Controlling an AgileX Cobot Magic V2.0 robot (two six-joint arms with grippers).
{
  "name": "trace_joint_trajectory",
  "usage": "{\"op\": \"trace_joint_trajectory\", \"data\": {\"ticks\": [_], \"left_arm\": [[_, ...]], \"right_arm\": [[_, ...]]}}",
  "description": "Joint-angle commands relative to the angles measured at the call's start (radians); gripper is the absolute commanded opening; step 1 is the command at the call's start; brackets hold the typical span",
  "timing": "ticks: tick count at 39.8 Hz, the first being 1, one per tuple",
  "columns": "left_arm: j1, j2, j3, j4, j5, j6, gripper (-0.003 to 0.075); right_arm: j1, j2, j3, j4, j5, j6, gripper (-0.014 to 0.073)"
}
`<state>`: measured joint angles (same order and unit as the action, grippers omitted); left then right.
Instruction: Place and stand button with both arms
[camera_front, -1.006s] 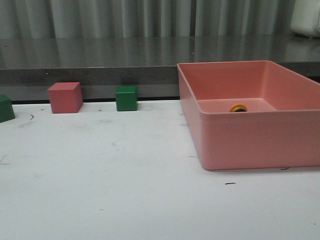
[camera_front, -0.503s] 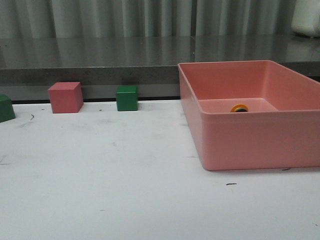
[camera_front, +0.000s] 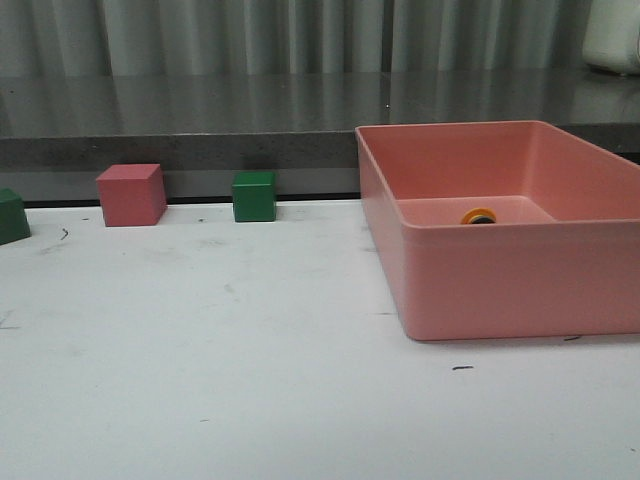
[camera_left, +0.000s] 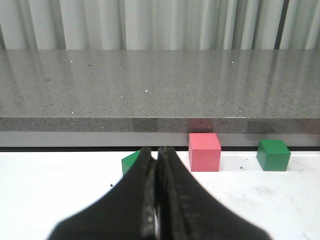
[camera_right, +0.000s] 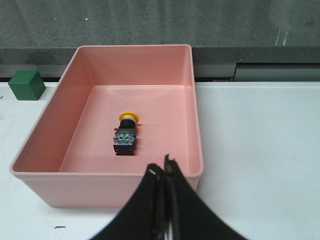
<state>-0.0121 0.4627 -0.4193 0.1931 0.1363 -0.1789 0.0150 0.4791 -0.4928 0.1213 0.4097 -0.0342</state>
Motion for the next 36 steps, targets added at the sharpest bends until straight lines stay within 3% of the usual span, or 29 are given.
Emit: {"op": "trace_joint_trajectory", "data": {"ticks": [1,5,7,11,15,19,23,36], "left_arm": [[-0.008,0.012,-0.04,0.002,-0.086,-0.002,-0.002],[-0.008,0.012,-0.04,0.002,-0.094,-0.002,-0.0006],[-0.008,0.012,-0.04,0.002,-0.096,-0.002,0.0038],[-0.008,0.012,-0.04,0.002,-0.098,-0.002,0.0231],[-0.008,0.012,-0.04,0.002,-0.098,-0.002,0.0493],[-0.008,0.012,-0.04,0.002,-0.098,-0.002,0.066],[-0.008,0.012,-0.04,0.002,-0.098,-0.002,0.0679],[-0.008,0.012,-0.04,0.002,-0.098,-0.002,0.0678]], "right_arm": [[0.001,0.011,-0.039,0.006,-0.072,-0.007,-0.0069],[0.001,0.011,-0.039,0.006,-0.074,-0.007,-0.0057],[0.001,0.011,-0.039,0.006,-0.077,-0.007,-0.0022],[0.001,0.011,-0.039,0.006,-0.08,-0.007,0.0139],[0.001,0.011,-0.039,0.006,-0.078,-0.007,0.0353],[0.001,0.011,-0.037,0.006,-0.081,-0.007,0.0563],[0.001,0.02,-0.037,0.006,-0.106,-0.007,0.0667],[0.001,0.273,-0.103,0.006,-0.253,-0.007,0.0661]]}}
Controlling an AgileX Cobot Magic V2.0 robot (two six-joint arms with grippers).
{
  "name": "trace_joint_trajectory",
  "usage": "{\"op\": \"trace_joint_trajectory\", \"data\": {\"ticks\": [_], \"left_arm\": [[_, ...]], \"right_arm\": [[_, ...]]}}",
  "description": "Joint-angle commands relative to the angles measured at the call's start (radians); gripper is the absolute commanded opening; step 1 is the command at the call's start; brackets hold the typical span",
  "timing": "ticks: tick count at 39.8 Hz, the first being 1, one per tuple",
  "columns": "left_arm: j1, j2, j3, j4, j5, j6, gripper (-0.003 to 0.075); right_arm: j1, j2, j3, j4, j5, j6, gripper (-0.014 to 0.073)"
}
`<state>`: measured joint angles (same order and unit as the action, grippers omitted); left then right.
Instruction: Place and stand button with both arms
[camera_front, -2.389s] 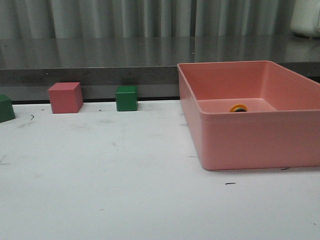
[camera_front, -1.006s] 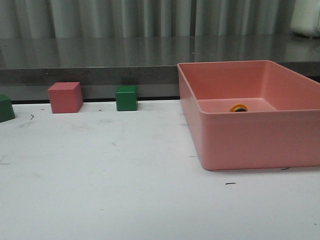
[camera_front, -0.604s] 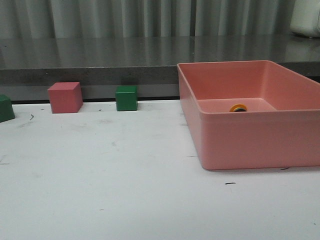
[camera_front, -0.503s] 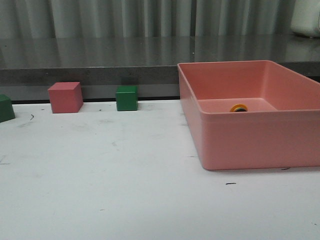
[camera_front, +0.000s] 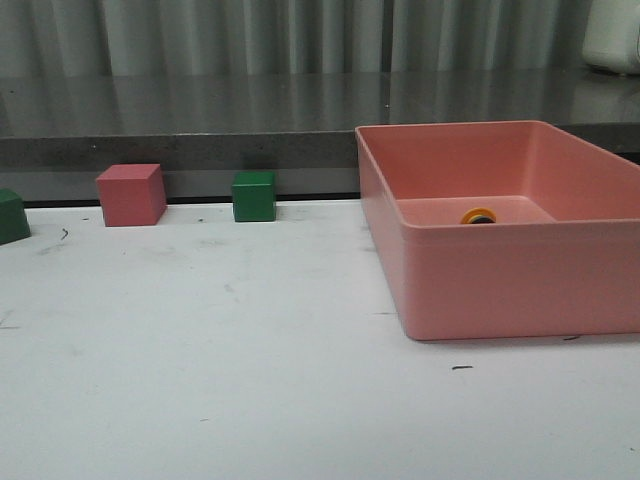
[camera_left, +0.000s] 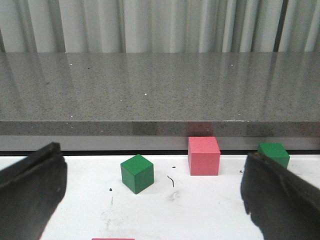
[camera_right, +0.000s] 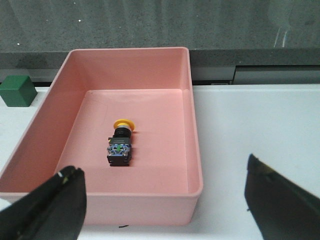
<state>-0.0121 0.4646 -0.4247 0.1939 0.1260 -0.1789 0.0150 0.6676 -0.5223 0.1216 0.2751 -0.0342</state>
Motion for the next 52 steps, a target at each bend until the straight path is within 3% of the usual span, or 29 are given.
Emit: {"op": "trace_joint_trajectory", "data": {"ticks": [1,18,29,39,52], "left_arm": [[-0.008,0.01,-0.034,0.001,-0.088,-0.002,0.0678],[-0.008,0.01,-0.034,0.001,-0.088,-0.002,0.0678],[-0.008,0.01,-0.034,0.001,-0.088,-0.002,0.0678],[-0.008,0.01,-0.034,0.001,-0.088,-0.002,0.0678],[-0.008,0.01,-0.034,0.001,-0.088,-0.002,0.0678]], "right_arm": [[0.001,0.114,-0.091,0.006,-0.114,-0.007,0.0661],[0.044,0.705,-0.587,0.041,0.299,-0.007,0.0661],[0.167,0.955,-0.787,0.037,0.383,0.073,0.0657],[0.169,1.127,-0.916,-0.006,0.446,0.194,0.0575],[0.169,1.299,-1.02,-0.012,0.453,0.214,0.0574]]}}
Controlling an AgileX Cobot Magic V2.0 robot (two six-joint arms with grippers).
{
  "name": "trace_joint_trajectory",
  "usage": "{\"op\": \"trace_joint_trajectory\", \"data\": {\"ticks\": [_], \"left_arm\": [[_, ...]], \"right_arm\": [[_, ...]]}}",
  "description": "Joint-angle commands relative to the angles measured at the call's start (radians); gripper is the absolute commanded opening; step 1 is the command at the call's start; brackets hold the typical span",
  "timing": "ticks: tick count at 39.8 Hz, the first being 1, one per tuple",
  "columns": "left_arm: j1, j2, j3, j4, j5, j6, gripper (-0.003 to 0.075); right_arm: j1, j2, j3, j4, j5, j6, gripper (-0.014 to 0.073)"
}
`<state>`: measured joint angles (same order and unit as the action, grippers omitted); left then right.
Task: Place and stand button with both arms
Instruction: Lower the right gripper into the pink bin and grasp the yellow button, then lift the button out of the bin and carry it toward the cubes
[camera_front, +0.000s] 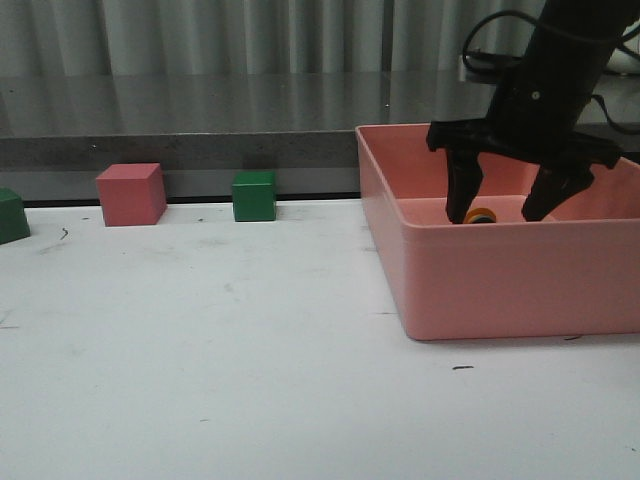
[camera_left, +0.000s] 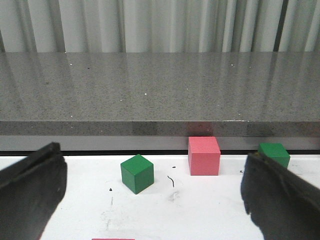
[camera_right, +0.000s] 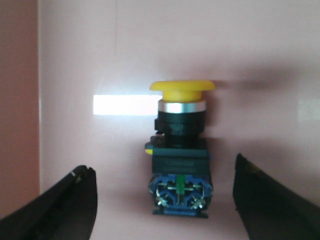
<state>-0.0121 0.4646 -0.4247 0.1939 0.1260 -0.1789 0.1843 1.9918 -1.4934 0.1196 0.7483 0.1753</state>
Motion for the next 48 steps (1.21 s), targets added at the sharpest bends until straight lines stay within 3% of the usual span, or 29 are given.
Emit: {"op": "trace_joint_trajectory", "data": {"ticks": [1,13,23,39,48], "left_arm": [[-0.008,0.01,-0.034,0.001,-0.088,-0.002,0.0678],[-0.008,0.01,-0.034,0.001,-0.088,-0.002,0.0678],[-0.008,0.01,-0.034,0.001,-0.088,-0.002,0.0678],[-0.008,0.01,-0.034,0.001,-0.088,-0.002,0.0678],[-0.008,0.01,-0.034,0.001,-0.088,-0.002,0.0678]], "right_arm": [[-0.001,-0.018,-0.056,-0.012,-0.02,0.005,0.0573],[-0.001,0.039,-0.079,-0.021,-0.021,0.005,0.0554],[-0.001,0.047,-0.08,-0.031,-0.012,0.005,0.031],[0.007,-0.095,-0.149,-0.031,0.112,0.005,0.0309],[0.075,-0.23,-0.208,-0.031,0.168,0.003,0.0309]]}}
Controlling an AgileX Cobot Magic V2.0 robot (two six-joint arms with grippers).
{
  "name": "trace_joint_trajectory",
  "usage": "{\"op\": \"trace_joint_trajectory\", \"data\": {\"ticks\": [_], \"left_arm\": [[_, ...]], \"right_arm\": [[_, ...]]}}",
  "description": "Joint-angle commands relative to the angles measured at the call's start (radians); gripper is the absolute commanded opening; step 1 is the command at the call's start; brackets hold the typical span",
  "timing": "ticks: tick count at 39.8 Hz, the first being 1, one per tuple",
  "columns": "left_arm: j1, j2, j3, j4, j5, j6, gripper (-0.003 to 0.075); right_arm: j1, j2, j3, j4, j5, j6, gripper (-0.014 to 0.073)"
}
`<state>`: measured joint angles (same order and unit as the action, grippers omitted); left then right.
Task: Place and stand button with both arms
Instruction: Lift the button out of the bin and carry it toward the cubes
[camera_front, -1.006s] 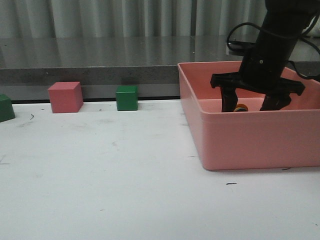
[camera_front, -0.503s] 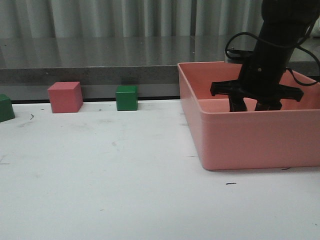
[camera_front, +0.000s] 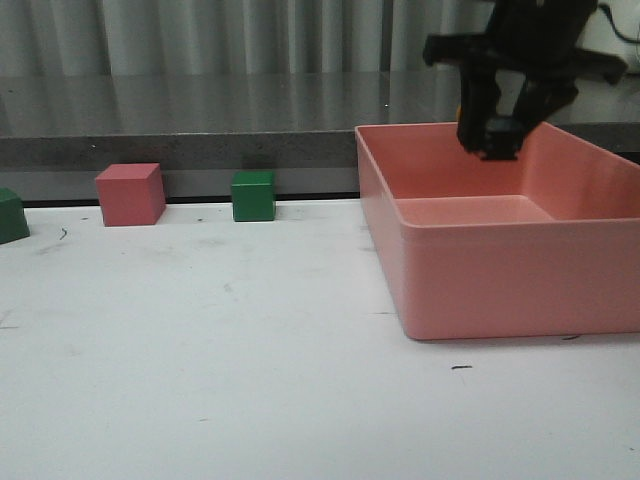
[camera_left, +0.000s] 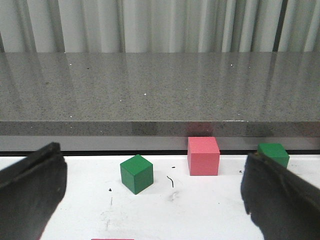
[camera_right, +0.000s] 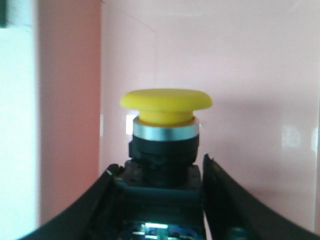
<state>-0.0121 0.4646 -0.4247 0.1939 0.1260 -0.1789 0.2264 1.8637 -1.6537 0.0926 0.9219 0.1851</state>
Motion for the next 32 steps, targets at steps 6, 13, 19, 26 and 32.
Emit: {"op": "trace_joint_trajectory", "data": {"ticks": [6,13,19,26,32], "left_arm": [[-0.008,0.01,-0.034,0.001,-0.088,-0.002,0.0678],[-0.008,0.01,-0.034,0.001,-0.09,-0.002,0.0678],[-0.008,0.01,-0.034,0.001,-0.09,-0.002,0.0678],[-0.008,0.01,-0.034,0.001,-0.09,-0.002,0.0678],[-0.008,0.01,-0.034,0.001,-0.09,-0.002,0.0678]], "right_arm": [[0.141,-0.134,-0.077,-0.004,0.028,-0.007,0.0309],[0.308,-0.115,-0.097,0.003,-0.001,0.001,0.0309],[0.434,-0.067,-0.099,0.095,-0.06,0.012,0.0307],[0.54,0.05,-0.165,0.131,-0.07,0.05,0.0307],[0.547,0.162,-0.237,0.085,-0.033,0.174,0.0307]]}}
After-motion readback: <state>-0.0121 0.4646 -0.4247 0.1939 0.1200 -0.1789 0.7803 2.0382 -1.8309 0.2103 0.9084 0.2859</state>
